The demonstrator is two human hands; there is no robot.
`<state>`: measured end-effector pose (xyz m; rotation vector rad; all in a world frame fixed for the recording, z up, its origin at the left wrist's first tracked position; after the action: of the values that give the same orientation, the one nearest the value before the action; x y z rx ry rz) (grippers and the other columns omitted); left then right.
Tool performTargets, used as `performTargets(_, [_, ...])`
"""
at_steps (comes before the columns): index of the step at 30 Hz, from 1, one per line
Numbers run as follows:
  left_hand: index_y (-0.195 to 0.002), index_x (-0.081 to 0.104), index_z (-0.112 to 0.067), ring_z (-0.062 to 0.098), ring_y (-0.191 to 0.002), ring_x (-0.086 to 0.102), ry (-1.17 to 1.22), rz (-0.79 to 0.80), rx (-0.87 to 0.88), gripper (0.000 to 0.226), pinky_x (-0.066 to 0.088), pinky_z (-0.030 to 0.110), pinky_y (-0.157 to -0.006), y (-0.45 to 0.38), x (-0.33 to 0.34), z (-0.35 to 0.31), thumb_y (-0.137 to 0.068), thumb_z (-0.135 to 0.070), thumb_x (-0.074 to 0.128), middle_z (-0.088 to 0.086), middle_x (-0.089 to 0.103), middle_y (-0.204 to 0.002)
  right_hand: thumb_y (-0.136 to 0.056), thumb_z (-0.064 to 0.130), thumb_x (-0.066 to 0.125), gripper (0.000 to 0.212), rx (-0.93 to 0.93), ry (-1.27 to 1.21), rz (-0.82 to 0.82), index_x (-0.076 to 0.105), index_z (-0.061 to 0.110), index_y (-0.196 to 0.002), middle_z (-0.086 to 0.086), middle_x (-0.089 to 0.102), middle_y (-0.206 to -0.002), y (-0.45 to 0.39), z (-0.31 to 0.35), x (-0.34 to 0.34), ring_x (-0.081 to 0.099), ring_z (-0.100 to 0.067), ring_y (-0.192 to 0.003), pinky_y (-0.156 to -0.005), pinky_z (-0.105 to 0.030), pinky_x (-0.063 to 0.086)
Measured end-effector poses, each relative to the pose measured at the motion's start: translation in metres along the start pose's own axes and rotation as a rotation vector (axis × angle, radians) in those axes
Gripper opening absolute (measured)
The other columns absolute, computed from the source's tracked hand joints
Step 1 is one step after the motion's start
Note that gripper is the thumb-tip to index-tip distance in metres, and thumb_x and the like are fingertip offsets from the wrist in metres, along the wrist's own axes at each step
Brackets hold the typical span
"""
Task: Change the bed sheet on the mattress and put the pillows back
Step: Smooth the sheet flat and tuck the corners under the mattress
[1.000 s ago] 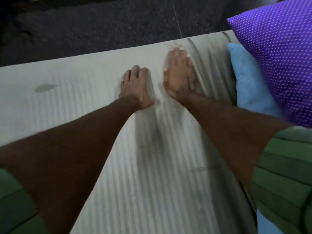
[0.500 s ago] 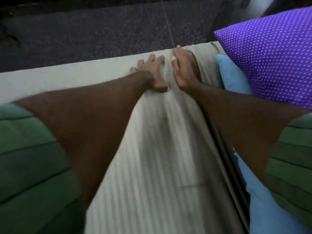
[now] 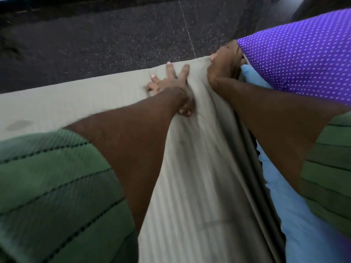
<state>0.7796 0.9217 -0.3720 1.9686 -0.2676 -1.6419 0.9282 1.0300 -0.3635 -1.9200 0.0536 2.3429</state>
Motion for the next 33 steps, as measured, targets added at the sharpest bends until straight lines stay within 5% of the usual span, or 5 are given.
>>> performTargets(13, [-0.157,-0.009,-0.052,0.052,-0.152,-0.011,0.023,-0.093,0.167,0.131,0.010,0.081,-0.110,0.005,0.015,0.012,-0.068,-0.056,0.088,-0.004,-0.028,-0.167,-0.104,0.016,0.040,0.035,0.019,-0.019,-0.140,0.055,0.019,-0.135,-0.011,0.050,-0.142,-0.012,0.002,0.012,0.048,-0.033,-0.131,-0.102,-0.050,0.037])
performTargets(17, [-0.160,-0.002,-0.045,0.051,-0.152,-0.014,0.055,-0.111,0.091,0.125,0.009,0.080,-0.111,0.009,0.013,0.003,-0.073,-0.038,0.087,-0.002,-0.024,-0.168,-0.102,0.033,0.019,0.056,-0.262,-0.194,-0.171,0.050,0.017,-0.146,-0.010,0.046,-0.155,0.048,0.038,0.011,0.040,-0.026,-0.144,-0.120,-0.046,0.024])
performTargets(20, [-0.162,-0.001,-0.038,0.049,-0.152,-0.015,0.042,-0.135,0.110,0.108,0.009,0.077,-0.114,0.010,0.015,0.006,-0.084,-0.036,0.074,-0.002,-0.021,-0.169,-0.107,0.030,0.039,0.055,-0.572,-0.243,0.030,0.037,0.005,-0.156,-0.013,0.031,-0.165,0.115,0.037,0.032,0.026,-0.025,-0.154,-0.127,-0.034,0.012])
performTargets(27, [-0.159,0.023,-0.020,0.036,-0.156,0.006,-0.134,-0.471,0.169,0.059,0.019,0.053,-0.121,0.051,0.040,-0.012,-0.105,-0.030,0.043,0.013,0.009,-0.170,-0.104,0.051,0.022,0.074,-0.426,0.034,0.128,0.005,0.013,-0.165,-0.006,0.000,-0.173,0.091,0.002,0.039,0.000,-0.019,-0.159,-0.127,-0.039,-0.001])
performTargets(33, [-0.142,0.049,-0.022,0.029,-0.131,0.043,0.051,-0.511,0.211,0.041,0.038,0.043,-0.104,0.103,0.066,-0.007,-0.102,-0.019,0.044,0.004,0.048,-0.144,-0.105,0.025,0.036,0.060,-0.456,0.101,0.132,0.023,0.011,-0.161,-0.010,0.018,-0.170,0.135,0.009,0.019,0.017,-0.030,-0.156,-0.127,-0.043,0.010])
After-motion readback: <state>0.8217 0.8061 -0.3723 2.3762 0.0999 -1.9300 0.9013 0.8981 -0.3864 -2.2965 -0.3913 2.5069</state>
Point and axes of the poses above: each hand's wrist, its own y-axis away from the middle knuckle, its own x-axis out of the palm, z = x × y, the point moved 7 cm from there along -y, towards the middle knuckle
